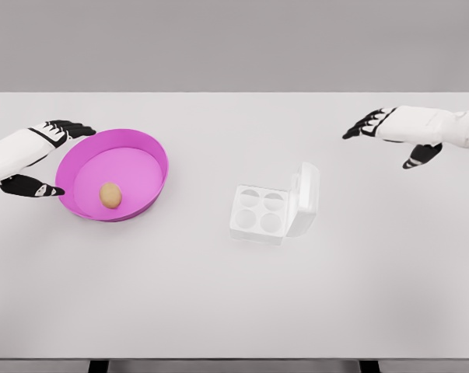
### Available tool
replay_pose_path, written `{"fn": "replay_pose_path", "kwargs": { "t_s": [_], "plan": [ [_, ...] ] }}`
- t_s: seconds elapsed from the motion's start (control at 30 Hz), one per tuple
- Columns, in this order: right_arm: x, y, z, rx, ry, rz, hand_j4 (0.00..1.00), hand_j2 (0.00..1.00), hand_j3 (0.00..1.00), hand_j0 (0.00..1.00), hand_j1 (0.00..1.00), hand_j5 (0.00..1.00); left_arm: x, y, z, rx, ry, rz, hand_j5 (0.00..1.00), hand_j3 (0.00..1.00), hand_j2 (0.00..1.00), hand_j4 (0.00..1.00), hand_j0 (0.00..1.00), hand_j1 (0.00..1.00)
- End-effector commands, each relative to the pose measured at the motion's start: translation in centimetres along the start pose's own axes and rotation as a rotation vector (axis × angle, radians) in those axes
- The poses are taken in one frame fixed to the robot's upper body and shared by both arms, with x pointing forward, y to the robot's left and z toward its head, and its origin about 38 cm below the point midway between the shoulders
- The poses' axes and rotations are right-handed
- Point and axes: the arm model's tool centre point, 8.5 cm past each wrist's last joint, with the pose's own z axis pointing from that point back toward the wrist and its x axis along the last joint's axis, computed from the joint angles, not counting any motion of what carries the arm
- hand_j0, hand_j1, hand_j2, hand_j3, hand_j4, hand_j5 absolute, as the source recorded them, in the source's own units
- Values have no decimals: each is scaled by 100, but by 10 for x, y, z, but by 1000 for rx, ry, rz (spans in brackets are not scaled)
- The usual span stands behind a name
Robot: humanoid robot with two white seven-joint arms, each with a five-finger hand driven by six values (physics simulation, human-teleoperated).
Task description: Pack egg into the box and close the box lid
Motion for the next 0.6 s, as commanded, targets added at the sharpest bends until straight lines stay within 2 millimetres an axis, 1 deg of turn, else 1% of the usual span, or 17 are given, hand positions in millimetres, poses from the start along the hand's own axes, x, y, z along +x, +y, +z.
{"fn": "replay_pose_path", "kwargs": {
  "t_s": [0.0, 0.1, 0.17, 0.2, 0.23, 0.27, 0.3, 0.33, 0.37, 0.4, 0.43, 0.47, 0.5, 0.57],
  "plan": [
    [0, 1, 0, 1, 0, -3, 100, 100, 100, 100, 100, 100, 0, 1, 0, 3, 1, 3, 100, 100, 100, 100, 100, 100],
    [0, -2, -1, -2, -2, 0, 100, 100, 100, 100, 100, 100, 0, 1, 0, -4, 2, -3, 100, 100, 100, 100, 100, 100],
    [-2, -5, 3, -4, 8, 4, 100, 100, 100, 100, 100, 100, -1, -4, -2, -91, 9, -34, 100, 100, 100, 100, 100, 100],
    [-14, -6, 13, 0, 45, -3, 100, 100, 100, 100, 100, 100, 0, -5, -3, -139, 6, -42, 100, 100, 100, 100, 100, 100],
    [-31, -10, 37, 2, 111, -3, 100, 100, 100, 100, 100, 100, 1, -7, -3, -182, 3, -47, 100, 100, 100, 100, 100, 100],
    [-39, -15, 45, -2, 137, 0, 100, 100, 100, 100, 100, 100, 2, -7, -3, -215, 2, -52, 100, 100, 100, 100, 100, 100],
    [-40, -11, 45, 27, 142, 5, 100, 100, 100, 100, 100, 100, 2, -7, -5, -265, -1, -60, 100, 100, 100, 100, 100, 100],
    [-40, -12, 45, 43, 142, 15, 100, 100, 100, 100, 100, 100, 3, -6, -6, -286, -6, -67, 100, 100, 100, 100, 100, 100],
    [-41, -17, 46, 54, 149, 37, 100, 100, 100, 100, 100, 100, 6, -2, -12, -269, -18, -72, 100, 100, 100, 100, 100, 100],
    [-42, -18, 47, 100, 168, 76, 100, 100, 100, 100, 100, 100, 7, 4, -16, -259, -24, -81, 100, 100, 100, 100, 100, 100],
    [-42, -17, 46, 110, 171, 83, 100, 100, 100, 100, 100, 100, 7, 7, -17, -254, -25, -86, 100, 100, 100, 100, 100, 100],
    [-40, -8, 42, 135, 159, 81, 100, 100, 100, 100, 100, 100, 11, 17, -21, -238, -34, -112, 100, 100, 100, 100, 100, 100],
    [-38, -3, 39, 151, 150, 79, 100, 100, 100, 100, 100, 100, 12, 23, -23, -227, -40, -122, 100, 100, 100, 100, 100, 100],
    [-31, 6, 32, 190, 129, 97, 100, 100, 100, 100, 100, 100, 17, 28, -26, -218, -53, -136, 98, 98, 98, 98, 98, 98]
  ]
}}
